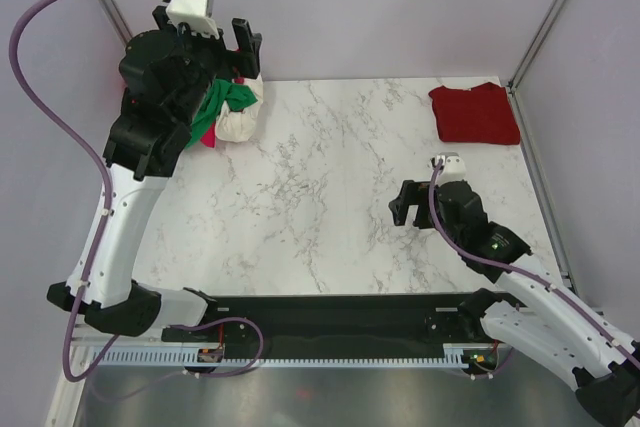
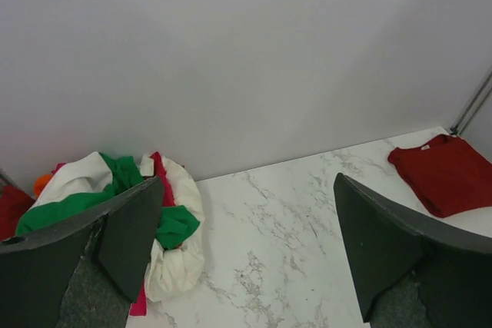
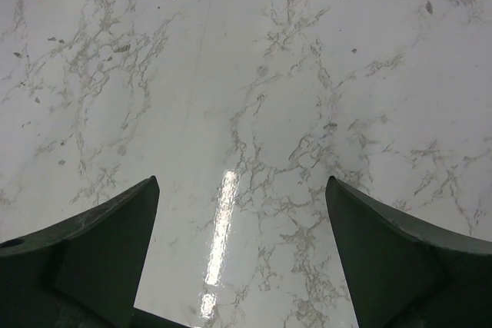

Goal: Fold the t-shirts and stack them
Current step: Grab the tshirt from the pile

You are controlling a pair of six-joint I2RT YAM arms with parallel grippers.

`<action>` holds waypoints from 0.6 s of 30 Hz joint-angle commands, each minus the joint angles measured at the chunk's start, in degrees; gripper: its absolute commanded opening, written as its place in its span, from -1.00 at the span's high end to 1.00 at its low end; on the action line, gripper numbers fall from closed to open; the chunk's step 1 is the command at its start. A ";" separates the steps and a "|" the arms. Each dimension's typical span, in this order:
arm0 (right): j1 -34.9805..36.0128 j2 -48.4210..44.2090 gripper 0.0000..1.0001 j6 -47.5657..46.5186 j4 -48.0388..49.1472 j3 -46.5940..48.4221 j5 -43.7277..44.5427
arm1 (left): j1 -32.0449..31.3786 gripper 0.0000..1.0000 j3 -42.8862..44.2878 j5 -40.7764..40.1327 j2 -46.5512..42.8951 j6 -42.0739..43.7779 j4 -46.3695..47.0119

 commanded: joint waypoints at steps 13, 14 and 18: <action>0.15 -2.90 -0.96 -0.64 1.73 -0.12 -0.47 | 14.12 -1.00 -6.04 -8.13 4.87 -4.24 1.40; 0.06 -2.72 -0.96 -0.47 1.30 -0.03 1.01 | 15.79 -1.00 -6.91 -5.78 5.57 -6.85 1.40; 0.15 -2.11 -0.96 0.15 0.59 0.32 1.81 | 25.53 -0.99 -9.47 0.47 11.19 -13.64 1.40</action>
